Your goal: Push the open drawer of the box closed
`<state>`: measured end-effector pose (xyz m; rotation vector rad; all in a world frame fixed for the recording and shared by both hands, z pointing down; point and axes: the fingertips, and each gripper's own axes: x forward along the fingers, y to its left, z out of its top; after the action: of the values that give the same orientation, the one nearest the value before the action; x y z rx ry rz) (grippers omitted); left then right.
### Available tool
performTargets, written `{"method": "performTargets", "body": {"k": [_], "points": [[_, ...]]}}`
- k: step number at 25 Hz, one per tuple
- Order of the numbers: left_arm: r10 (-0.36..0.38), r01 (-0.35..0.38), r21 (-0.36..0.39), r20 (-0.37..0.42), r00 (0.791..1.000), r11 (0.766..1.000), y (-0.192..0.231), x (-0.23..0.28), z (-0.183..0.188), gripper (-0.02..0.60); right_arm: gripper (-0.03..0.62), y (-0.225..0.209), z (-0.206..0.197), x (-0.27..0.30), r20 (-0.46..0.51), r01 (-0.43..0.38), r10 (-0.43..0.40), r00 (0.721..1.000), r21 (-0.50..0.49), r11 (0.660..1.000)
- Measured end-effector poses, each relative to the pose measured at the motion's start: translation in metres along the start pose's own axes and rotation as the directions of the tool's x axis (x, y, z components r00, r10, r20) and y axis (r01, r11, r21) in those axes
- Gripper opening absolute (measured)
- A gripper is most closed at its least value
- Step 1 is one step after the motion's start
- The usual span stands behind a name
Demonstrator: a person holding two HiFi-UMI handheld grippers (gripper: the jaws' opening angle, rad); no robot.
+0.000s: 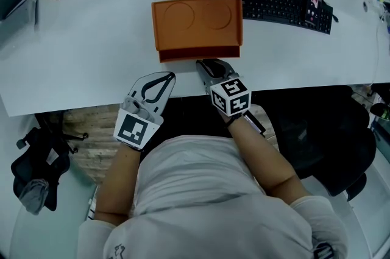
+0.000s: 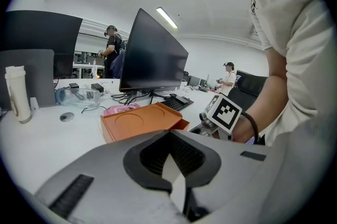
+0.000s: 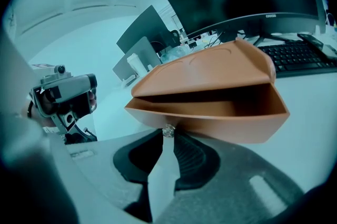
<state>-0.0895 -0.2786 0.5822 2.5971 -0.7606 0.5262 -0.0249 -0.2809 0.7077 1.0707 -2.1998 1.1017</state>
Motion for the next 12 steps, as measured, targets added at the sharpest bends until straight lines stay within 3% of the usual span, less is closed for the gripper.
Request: {"method": "performTargets", "body": {"k": [12], "points": [[0.013,-0.014,-0.009,-0.008,1.000,1.000,0.006,0.012,0.005,-0.002,0.066,-0.012,0.023,0.013,0.009,-0.021,0.021,1.000,-0.022,1.000]]}}
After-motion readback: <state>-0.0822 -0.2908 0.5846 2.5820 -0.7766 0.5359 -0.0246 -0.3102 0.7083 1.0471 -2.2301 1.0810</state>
